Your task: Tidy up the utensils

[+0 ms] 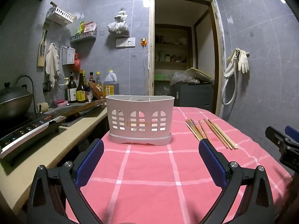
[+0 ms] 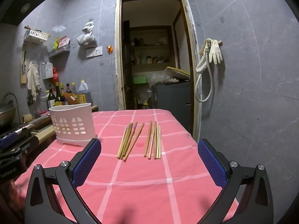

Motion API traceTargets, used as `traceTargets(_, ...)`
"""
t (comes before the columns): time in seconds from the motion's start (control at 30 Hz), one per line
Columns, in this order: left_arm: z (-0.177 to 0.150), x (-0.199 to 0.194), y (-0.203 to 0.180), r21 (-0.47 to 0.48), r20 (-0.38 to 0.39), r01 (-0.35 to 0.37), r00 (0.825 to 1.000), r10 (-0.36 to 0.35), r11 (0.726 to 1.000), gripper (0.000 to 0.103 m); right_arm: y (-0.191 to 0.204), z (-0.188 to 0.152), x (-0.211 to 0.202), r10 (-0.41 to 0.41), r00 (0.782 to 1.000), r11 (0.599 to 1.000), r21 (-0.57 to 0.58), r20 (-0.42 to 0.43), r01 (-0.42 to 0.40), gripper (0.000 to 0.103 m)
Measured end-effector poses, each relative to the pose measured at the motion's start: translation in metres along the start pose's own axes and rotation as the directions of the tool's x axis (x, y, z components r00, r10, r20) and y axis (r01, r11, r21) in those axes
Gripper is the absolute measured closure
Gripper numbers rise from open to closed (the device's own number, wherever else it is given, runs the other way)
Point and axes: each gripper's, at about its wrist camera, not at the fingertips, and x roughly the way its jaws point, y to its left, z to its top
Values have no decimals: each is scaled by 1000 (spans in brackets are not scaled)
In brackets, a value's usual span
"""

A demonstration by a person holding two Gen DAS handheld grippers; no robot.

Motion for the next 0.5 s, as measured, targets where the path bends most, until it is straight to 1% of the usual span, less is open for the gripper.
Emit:
traceTargets(0.47, -6, 1, -3, 7, 1, 6, 1000, -6, 1000, 4, 1, 0, 1, 1, 1000, 1000, -2, 0, -1, 0)
traceTargets(0.5, -5, 1, 5, -10, -3, 4, 1000, -4, 1000, 4, 1, 0, 1, 1, 1000, 1000, -2, 0, -1, 0)
